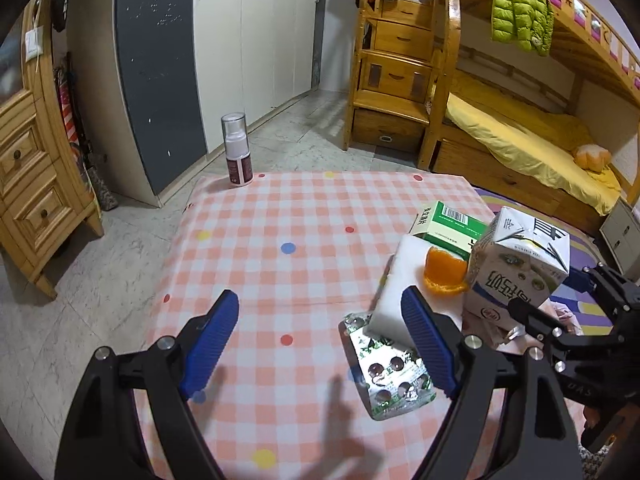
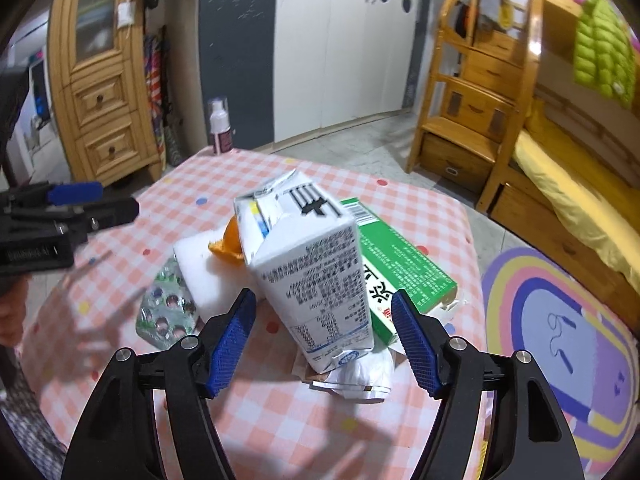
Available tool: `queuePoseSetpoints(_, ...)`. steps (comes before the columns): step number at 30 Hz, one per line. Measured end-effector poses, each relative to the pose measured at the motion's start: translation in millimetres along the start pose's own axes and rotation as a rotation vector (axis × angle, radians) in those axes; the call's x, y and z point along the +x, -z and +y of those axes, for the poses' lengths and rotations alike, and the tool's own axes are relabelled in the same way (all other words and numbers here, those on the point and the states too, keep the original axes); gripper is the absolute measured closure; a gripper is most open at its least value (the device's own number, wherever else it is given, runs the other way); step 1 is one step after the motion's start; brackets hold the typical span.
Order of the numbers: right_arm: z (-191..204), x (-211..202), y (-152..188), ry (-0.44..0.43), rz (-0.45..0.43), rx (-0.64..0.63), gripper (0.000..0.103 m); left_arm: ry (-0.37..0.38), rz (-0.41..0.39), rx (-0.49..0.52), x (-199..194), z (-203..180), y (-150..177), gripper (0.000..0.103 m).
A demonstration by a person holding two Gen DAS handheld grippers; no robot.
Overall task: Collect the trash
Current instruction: 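Close the right tool on the white milk carton and lift it, then grasp the orange peel on the sponge with the left tool while the right tool holds the carton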
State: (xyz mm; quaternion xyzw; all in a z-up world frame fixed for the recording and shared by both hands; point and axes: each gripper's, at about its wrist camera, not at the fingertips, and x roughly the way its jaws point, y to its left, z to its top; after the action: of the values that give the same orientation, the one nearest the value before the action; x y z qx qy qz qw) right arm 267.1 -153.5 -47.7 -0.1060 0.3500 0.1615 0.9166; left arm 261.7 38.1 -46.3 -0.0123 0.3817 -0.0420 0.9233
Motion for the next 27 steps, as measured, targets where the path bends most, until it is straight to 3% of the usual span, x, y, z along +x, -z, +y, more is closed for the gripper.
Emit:
queuePoseSetpoints(3,1.3,5.5,1.9,-0.008,0.012,-0.034,0.039,0.025,0.002,-0.017,-1.5,0.9,0.6,0.022)
queuePoseSetpoints(5,1.2,7.2,4.2,-0.006,0.023,-0.038,0.063,0.026,-0.003,-0.006,-3.0,-2.6,2.7,0.022)
queuePoseSetpoints(12,-7.9,-32.5,2.3,-0.006,-0.087,0.079,0.064,0.036,-0.016,0.021,-11.1,-13.0,16.0,0.022)
queuePoseSetpoints(19,-13.1,-62.8,1.2,0.068,-0.181,0.191,0.064,0.089,-0.036,0.062,-10.1,-32.1,18.2,0.022)
queuePoseSetpoints(24,-31.3,-67.9,0.6,0.114,-0.215,0.272,0.064,0.148,-0.017,0.142,5.8,-63.5,11.1,0.035)
queuePoseSetpoints(27,-44.6,-67.3,2.2,0.129,-0.213,0.311,0.064,0.105,0.009,0.214,23.5,-82.2,10.4,0.036)
